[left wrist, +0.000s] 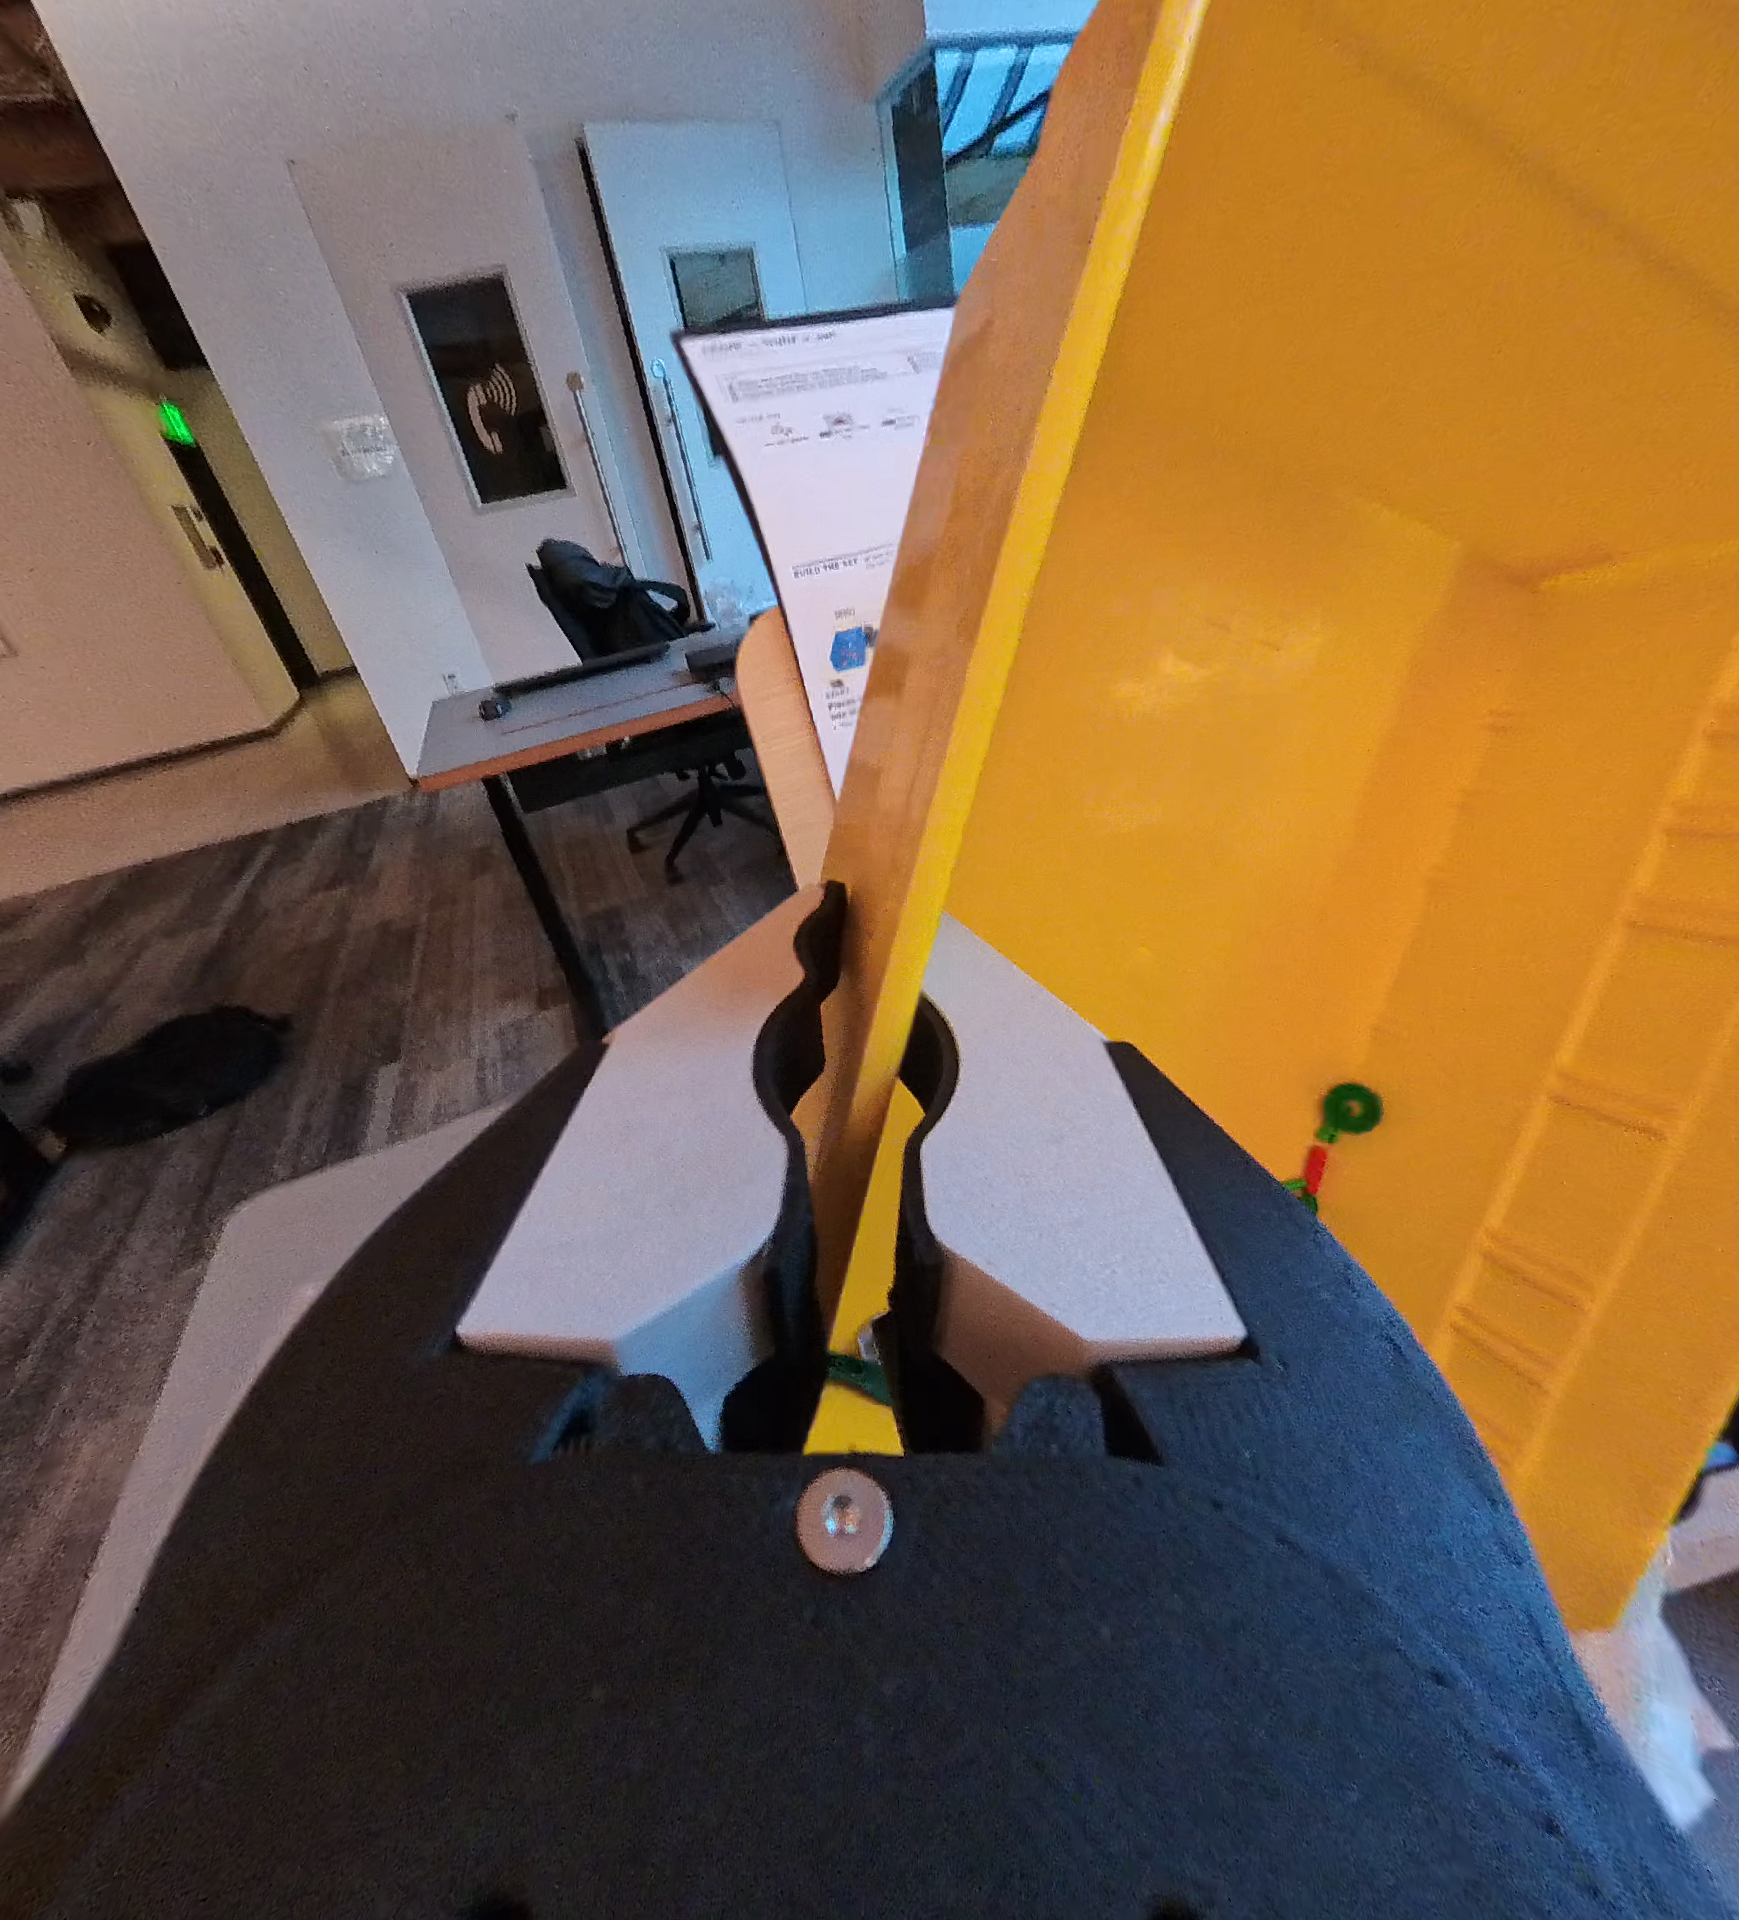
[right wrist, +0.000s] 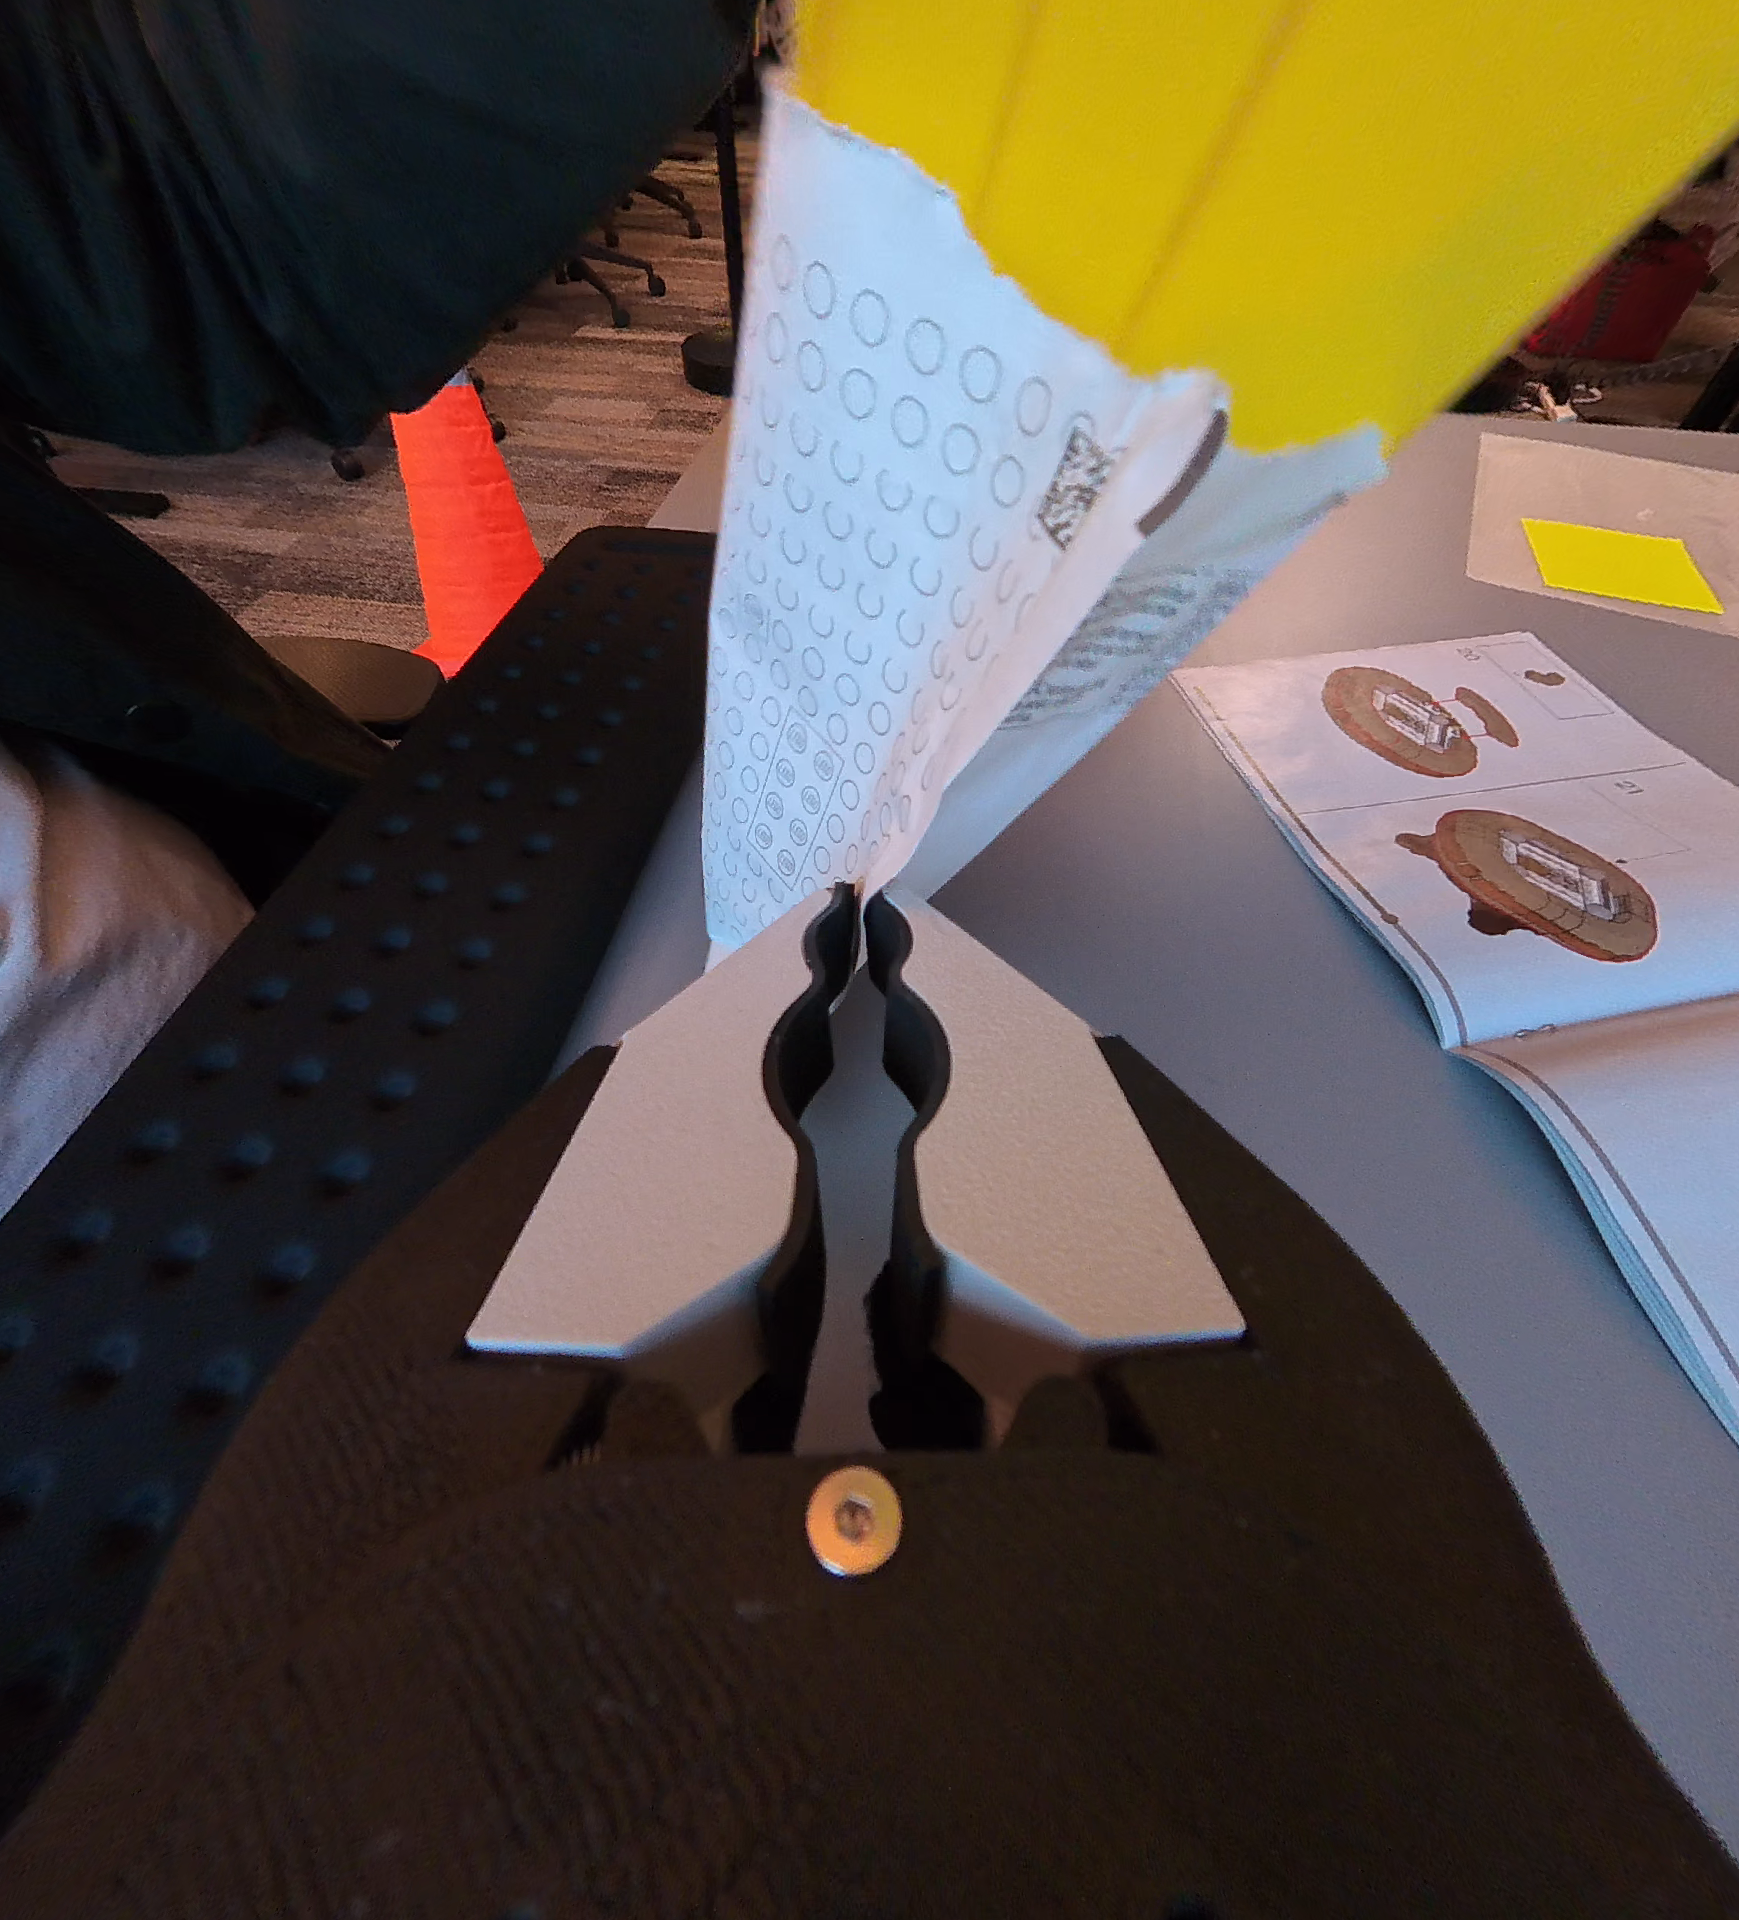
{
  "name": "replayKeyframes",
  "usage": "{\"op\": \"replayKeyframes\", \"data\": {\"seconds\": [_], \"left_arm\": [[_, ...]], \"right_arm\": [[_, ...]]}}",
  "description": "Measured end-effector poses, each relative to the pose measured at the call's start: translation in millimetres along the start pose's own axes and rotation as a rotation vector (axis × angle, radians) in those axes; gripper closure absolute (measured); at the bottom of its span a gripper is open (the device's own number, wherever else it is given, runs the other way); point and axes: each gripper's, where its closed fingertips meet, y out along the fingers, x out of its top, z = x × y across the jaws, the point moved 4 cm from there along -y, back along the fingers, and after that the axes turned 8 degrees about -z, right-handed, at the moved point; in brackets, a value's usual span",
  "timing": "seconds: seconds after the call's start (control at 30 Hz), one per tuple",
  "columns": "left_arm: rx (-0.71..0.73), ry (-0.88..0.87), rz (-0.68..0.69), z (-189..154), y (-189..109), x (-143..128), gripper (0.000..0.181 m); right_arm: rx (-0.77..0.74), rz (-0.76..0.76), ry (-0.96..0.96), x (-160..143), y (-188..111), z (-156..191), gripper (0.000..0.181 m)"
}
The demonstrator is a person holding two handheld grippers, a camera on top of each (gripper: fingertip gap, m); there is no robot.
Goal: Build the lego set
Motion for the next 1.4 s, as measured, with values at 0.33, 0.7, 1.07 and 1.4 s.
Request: {"op": "replayKeyframes", "data": {"seconds": [0.33, 0.7, 1.07, 1.4], "left_arm": [[0.010, 0.093, -0.006, -4, -2, 0, 0.177], [0.012, 0.083, -0.058, -6, -9, 4, 0.177], [0.022, 0.042, -0.035, 0, -6, 2, 0.177], [-0.002, 0.127, -0.083, -16, -11, 10, 0.177]], "right_arm": [[0.006, -0.003, 0.007, 0, 1, 0, 0.181], [0.002, 0.003, -0.004, 1, 0, 1, 0.181], [-0.002, 0.004, -0.001, 0, -1, 0, 0.181], [0.003, 0.005, -0.004, 1, 0, 1, 0.181]]}}
